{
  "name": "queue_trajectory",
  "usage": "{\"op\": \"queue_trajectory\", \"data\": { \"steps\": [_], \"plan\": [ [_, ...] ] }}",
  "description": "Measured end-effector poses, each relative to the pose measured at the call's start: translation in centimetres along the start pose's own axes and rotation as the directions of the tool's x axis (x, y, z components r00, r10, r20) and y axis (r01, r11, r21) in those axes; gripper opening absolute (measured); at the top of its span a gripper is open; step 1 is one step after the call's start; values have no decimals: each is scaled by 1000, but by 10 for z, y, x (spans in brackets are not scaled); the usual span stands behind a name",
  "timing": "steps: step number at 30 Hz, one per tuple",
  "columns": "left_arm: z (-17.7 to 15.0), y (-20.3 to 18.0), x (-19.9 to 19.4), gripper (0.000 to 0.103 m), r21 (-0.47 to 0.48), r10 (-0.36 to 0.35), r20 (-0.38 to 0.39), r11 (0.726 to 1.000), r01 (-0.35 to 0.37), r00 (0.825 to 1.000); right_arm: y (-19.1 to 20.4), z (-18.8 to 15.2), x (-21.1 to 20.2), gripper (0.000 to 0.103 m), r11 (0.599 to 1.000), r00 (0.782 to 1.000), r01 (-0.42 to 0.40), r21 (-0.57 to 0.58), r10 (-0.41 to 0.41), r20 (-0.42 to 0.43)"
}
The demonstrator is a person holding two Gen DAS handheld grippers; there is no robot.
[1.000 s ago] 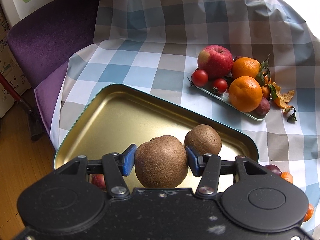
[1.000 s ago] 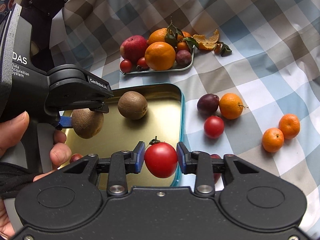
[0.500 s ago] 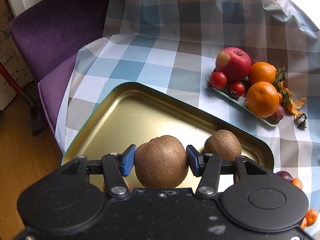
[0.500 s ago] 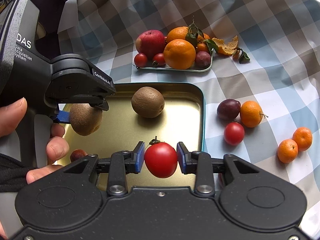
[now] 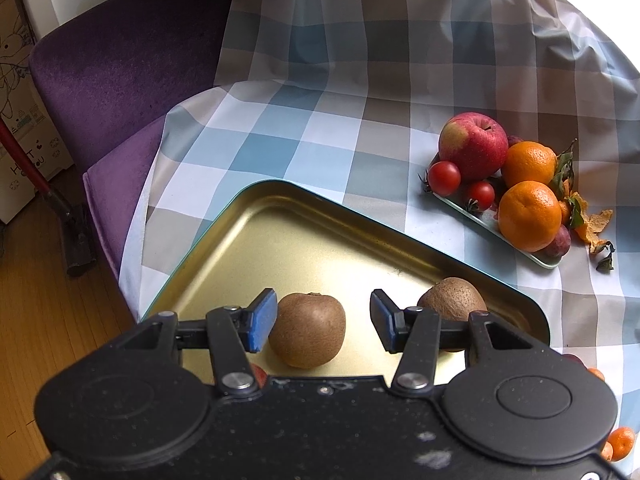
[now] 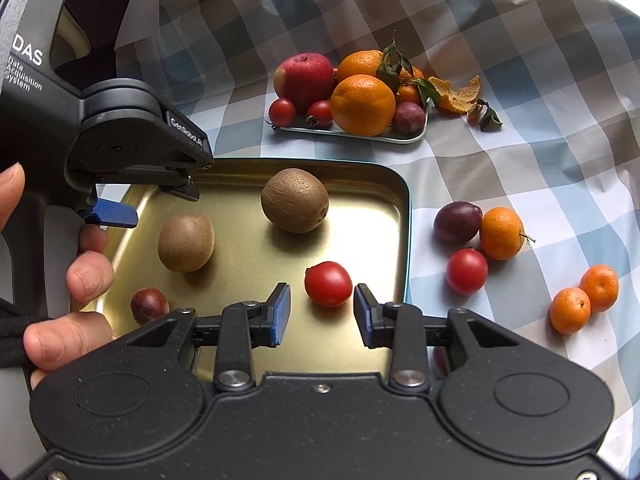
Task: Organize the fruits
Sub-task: 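Move the right gripper to a tangerine while the left gripper moves to a dark red plum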
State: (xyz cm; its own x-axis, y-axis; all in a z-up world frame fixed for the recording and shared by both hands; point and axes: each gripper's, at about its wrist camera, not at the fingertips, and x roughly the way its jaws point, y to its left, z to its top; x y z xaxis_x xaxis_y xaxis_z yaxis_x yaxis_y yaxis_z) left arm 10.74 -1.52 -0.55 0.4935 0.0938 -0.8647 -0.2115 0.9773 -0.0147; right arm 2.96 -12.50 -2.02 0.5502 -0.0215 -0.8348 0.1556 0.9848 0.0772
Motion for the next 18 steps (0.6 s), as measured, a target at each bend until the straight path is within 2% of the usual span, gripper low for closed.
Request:
{"op": "queue_trajectory", "data": {
  "steps": [11,18],
  "plan": [
    [-5,-2,2,52,19,-35,-48,999,36,998,-34,1,-8,45,996,998,62,67,-61,-12],
    [-15,-19,-9,52,109,-75,-33,991,78,997,-74,6,-14,45,979,992,125,160,-120,-39]
  ]
}}
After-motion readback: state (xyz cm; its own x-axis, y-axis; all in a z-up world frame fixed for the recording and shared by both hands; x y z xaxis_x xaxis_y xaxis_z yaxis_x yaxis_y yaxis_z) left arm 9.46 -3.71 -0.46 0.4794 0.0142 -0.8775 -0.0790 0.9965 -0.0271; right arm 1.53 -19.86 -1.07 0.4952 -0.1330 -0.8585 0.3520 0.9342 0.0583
